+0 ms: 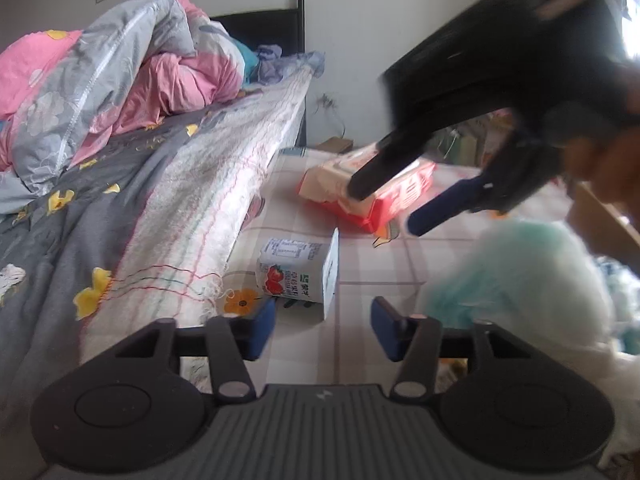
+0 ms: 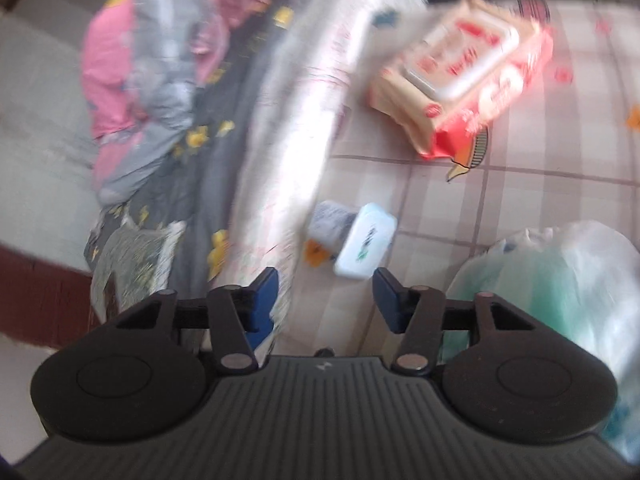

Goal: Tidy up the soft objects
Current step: 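Grasp the white yogurt cup on the mattress with the right tool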

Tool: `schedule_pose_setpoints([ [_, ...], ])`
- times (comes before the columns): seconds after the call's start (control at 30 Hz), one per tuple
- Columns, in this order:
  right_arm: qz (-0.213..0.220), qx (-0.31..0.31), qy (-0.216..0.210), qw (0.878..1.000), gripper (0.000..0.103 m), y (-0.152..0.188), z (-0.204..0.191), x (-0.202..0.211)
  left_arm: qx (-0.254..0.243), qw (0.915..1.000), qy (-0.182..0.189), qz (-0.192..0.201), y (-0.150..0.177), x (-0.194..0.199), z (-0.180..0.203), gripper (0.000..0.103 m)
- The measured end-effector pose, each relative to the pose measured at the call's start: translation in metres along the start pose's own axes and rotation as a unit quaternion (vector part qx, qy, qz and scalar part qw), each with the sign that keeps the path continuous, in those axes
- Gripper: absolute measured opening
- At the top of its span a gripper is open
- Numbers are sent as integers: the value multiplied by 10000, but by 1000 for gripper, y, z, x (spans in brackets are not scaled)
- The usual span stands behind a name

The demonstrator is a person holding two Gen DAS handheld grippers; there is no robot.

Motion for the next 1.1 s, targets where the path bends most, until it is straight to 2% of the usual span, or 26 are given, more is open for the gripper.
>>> schedule_pose_setpoints([
  [0.07,-99,-42,10,9999,46,-14,5,-25,29,9999,-9,-98,1,-14,-4,42],
  [0.13,-191,-35,-45,9998,43,-24,6,-46,60,9998,-24,-184,1,-27,-7,40],
  [0.3,-296,-128,-268,9991,43,-43,12,-87,201,9992,42,-349,2,-50,-13,36],
  [0.43,-349,76,-453,9983,44,-45,8,-103,259,9987,143,-425,1,-60,-12,25],
  [0.5,-322,128,-566,9978,45,-45,6,-105,323,9983,140,-467,1,-64,-12,23],
  [0.57,-262,255,-566,9977,45,-45,4,-102,434,9980,122,-435,2,-63,-14,12],
  [0.63,-262,319,-590,9974,45,-44,3,-100,594,9972,146,-423,3,-60,-19,9],
  [0.8,-474,255,-878,9947,45,-32,5,-89,1069,9935,293,-271,0,-44,-34,9],
  [0.9,-413,289,-943,9943,45,-27,3,-77,1261,9908,433,-222,-2,-35,-38,9],
  [1.1,-626,-301,-1082,9917,45,-20,14,-61,1721,9820,774,-93,-14,-17,-41,12],
])
Point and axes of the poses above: each gripper's, at about its wrist camera, not at the fingertips, and x roughly against the way its jaws point, z to its right, y to its underside, the point moved 5 cm from there along -x, roughly the way its jaws point, and after that the axes turned 13 degrees about y, right-handed, at the moved point
